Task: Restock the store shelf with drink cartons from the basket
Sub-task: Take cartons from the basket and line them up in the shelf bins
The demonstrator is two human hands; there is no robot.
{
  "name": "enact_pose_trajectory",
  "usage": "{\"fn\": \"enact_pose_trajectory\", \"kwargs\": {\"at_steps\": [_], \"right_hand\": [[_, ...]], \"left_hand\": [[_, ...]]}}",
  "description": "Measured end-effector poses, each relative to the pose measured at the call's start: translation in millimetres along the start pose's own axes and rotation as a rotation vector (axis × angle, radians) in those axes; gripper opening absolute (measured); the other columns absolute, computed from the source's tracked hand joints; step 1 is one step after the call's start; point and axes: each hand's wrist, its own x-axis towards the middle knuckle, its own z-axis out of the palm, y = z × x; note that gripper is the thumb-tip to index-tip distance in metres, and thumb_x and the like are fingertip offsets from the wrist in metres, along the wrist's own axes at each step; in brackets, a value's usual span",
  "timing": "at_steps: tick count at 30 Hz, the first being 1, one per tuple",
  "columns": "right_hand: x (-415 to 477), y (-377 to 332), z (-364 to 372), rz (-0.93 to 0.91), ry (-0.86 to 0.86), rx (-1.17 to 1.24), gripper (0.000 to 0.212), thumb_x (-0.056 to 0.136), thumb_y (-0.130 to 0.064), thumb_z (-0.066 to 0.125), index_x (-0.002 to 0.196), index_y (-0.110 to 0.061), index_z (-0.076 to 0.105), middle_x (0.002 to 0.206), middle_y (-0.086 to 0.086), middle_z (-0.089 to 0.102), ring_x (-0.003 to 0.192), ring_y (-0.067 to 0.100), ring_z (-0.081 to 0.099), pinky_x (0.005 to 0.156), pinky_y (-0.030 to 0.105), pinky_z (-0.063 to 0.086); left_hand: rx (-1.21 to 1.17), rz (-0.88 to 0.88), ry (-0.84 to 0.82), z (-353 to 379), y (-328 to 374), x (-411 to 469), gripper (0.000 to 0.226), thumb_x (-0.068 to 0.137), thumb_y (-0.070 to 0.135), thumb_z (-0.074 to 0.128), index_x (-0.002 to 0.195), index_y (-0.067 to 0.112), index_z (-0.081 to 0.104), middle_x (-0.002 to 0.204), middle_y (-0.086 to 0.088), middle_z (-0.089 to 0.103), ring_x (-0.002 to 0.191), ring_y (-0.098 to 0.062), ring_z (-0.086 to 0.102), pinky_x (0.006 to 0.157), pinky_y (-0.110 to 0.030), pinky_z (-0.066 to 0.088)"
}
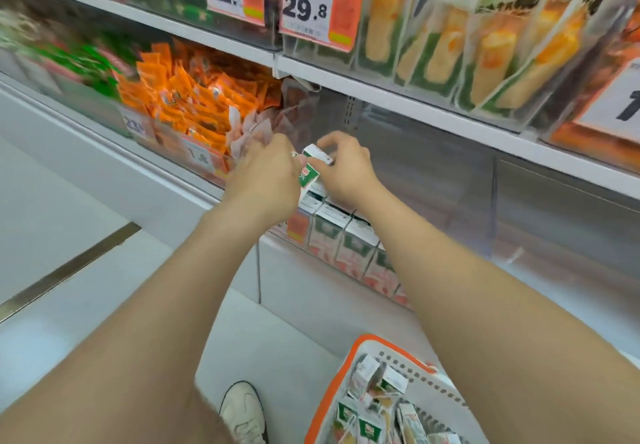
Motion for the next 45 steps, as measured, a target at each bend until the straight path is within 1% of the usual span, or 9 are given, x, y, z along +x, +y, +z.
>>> {"fn": "enact_pose_trajectory", "kwargs": {"at_steps": [8, 13, 19, 23, 25, 27, 37, 43, 45], "right_hand": [[20, 7, 1, -0.016, -0.410, -0.079, 0.027, 0.100, -0.012, 0.058, 0.084, -0.032, 0.069, 0.093, -0.006, 0.073, 0.081, 0.008, 0.063, 0.075, 0.028, 0.046], [2, 0, -28, 0.051, -0.189, 0.181, 0.042, 0.110, -0.040, 0.040, 0.131, -0.019, 0.069, 0.127, 0.000, 0.072, 0.113, 0.014, 0.067, 0.106, 0.038, 0.051], [-48, -9, -61, -0.061, -0.356, 0.420, 0.048, 0.107, -0.049, 0.050, 0.114, -0.009, 0.075, 0.102, 0.018, 0.076, 0.083, 0.020, 0.070, 0.078, 0.035, 0.058], [-48, 2, -58, 0.027, -0.125, 0.446, 0.034, 0.107, -0.037, 0.055, 0.105, -0.008, 0.074, 0.096, 0.015, 0.079, 0.095, 0.037, 0.074, 0.090, 0.051, 0.061], [-46, 12, -54, 0.090, 0.139, 0.352, 0.031, 0.101, -0.042, 0.059, 0.113, -0.017, 0.072, 0.096, 0.003, 0.079, 0.093, 0.029, 0.074, 0.091, 0.048, 0.060], [-48, 20, -53, 0.094, 0.289, 0.219, 0.033, 0.096, -0.042, 0.061, 0.121, -0.021, 0.068, 0.104, -0.004, 0.074, 0.103, 0.023, 0.067, 0.092, 0.039, 0.055], [-15, 24, -9, 0.115, -0.064, -0.159, 0.035, 0.100, -0.041, 0.062, 0.121, -0.012, 0.066, 0.121, 0.012, 0.065, 0.113, 0.029, 0.053, 0.081, 0.031, 0.038], [-1, 16, -17, 0.040, -0.180, -0.165, 0.049, 0.091, -0.040, 0.071, 0.097, 0.008, 0.067, 0.084, 0.029, 0.059, 0.070, 0.022, 0.047, 0.066, 0.033, 0.035], [-1, 17, -15, 0.053, -0.207, -0.181, 0.044, 0.095, -0.032, 0.067, 0.078, 0.007, 0.057, 0.068, 0.013, 0.040, 0.066, 0.019, 0.036, 0.063, 0.033, 0.029]], "left_hand": [[-0.070, 0.022, -0.021, -6, 17, 7, 0.033, 0.110, 0.038, 0.048, 0.122, 0.016, 0.070, 0.105, -0.012, 0.072, 0.094, -0.031, 0.068, 0.077, -0.050, 0.059], [-0.229, -0.051, 0.070, -10, 25, -6, 0.044, 0.109, 0.039, 0.052, 0.099, 0.001, 0.072, 0.078, -0.018, 0.071, 0.079, -0.036, 0.070, 0.082, -0.043, 0.053], [-0.513, -0.094, 0.012, -16, 44, -17, 0.028, 0.107, 0.038, 0.057, 0.107, 0.015, 0.074, 0.092, 0.007, 0.072, 0.087, -0.009, 0.068, 0.070, -0.031, 0.053], [-0.142, -0.049, 0.082, -11, 32, -17, 0.026, 0.106, 0.018, 0.046, 0.084, 0.016, 0.059, 0.128, -0.023, 0.061, 0.135, -0.039, 0.048, 0.107, -0.048, 0.040], [0.072, -0.137, -0.034, -10, 24, -23, 0.005, 0.103, 0.018, 0.050, 0.101, 0.015, 0.054, 0.155, -0.023, 0.037, 0.148, -0.046, 0.029, 0.113, -0.062, 0.035], [0.186, -0.104, -0.192, -7, 16, -27, 0.034, 0.100, 0.027, 0.054, 0.132, 0.014, 0.053, 0.161, -0.015, 0.029, 0.147, -0.044, 0.029, 0.114, -0.060, 0.034], [0.482, 0.192, -0.399, 17, 7, -35, 0.054, 0.103, 0.056, 0.050, 0.133, 0.012, 0.042, 0.136, -0.013, 0.039, 0.131, -0.039, 0.035, 0.103, -0.053, 0.038], [0.618, 0.280, -0.311, 20, 5, -33, 0.053, 0.107, 0.046, 0.053, 0.135, 0.005, 0.037, 0.129, -0.013, 0.039, 0.124, -0.037, 0.041, 0.088, -0.047, 0.047], [0.622, 0.290, -0.316, 19, 5, -33, 0.055, 0.107, 0.049, 0.052, 0.135, 0.004, 0.036, 0.131, -0.014, 0.040, 0.124, -0.036, 0.041, 0.089, -0.047, 0.049]]}}
